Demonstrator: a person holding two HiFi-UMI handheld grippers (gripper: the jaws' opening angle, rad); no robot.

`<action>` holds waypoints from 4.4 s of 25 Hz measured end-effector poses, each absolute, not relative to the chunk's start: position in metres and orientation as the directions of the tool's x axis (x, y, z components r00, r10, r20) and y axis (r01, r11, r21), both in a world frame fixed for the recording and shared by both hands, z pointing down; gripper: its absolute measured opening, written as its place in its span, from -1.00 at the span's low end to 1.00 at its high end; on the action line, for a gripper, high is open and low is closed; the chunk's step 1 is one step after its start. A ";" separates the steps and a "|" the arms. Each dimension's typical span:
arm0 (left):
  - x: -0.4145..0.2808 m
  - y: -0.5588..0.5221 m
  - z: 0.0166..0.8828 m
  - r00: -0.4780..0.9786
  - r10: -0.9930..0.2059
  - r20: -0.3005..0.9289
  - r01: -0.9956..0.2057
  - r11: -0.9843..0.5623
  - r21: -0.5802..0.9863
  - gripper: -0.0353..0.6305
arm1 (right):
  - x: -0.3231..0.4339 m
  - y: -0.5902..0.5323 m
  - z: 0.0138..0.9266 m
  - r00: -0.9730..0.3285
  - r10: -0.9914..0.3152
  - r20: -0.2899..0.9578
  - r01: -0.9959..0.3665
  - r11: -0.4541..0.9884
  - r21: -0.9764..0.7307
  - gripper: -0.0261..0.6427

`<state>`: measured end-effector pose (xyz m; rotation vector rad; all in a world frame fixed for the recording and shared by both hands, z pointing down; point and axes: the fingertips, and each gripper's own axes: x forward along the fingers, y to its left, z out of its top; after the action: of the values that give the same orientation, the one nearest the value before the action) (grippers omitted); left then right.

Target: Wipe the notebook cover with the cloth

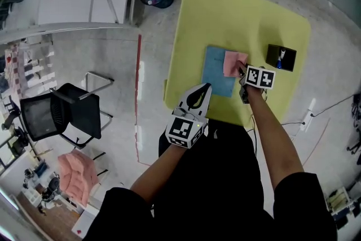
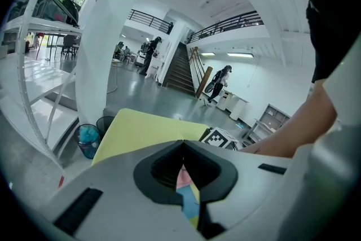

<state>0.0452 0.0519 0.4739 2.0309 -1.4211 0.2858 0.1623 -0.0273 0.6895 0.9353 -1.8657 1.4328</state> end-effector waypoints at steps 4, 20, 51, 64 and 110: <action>0.042 0.051 0.475 0.384 -0.771 0.509 -0.906 -0.206 0.371 -0.86 | 0.185 -0.031 0.692 -0.531 -0.205 0.822 -0.846 0.182 -0.501 -0.81; -0.019 0.049 0.453 0.337 -0.819 0.464 -0.924 -0.193 0.331 -0.86 | 0.124 -0.013 0.605 -0.662 -0.311 0.682 -0.748 0.212 -0.629 -0.81; -0.109 0.065 0.474 0.308 -0.825 0.474 -0.930 -0.155 0.333 -0.86 | 0.027 0.052 0.688 -0.577 -0.226 0.785 -0.816 0.132 -0.562 -0.81; -0.111 0.074 0.474 0.321 -0.811 0.489 -0.934 -0.186 0.304 -0.86 | 0.031 0.054 0.691 -0.547 -0.213 0.810 -0.837 0.160 -0.523 -0.81; -0.034 0.075 0.463 0.434 -0.742 0.511 -0.899 -0.320 0.300 -0.86 | 0.075 0.050 0.690 -0.574 -0.189 0.797 -0.818 0.173 -0.548 -0.81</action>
<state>-0.0343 0.0755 0.4630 2.1473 -1.3762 0.3787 0.0753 0.0502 0.6895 0.9483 -1.8833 1.4263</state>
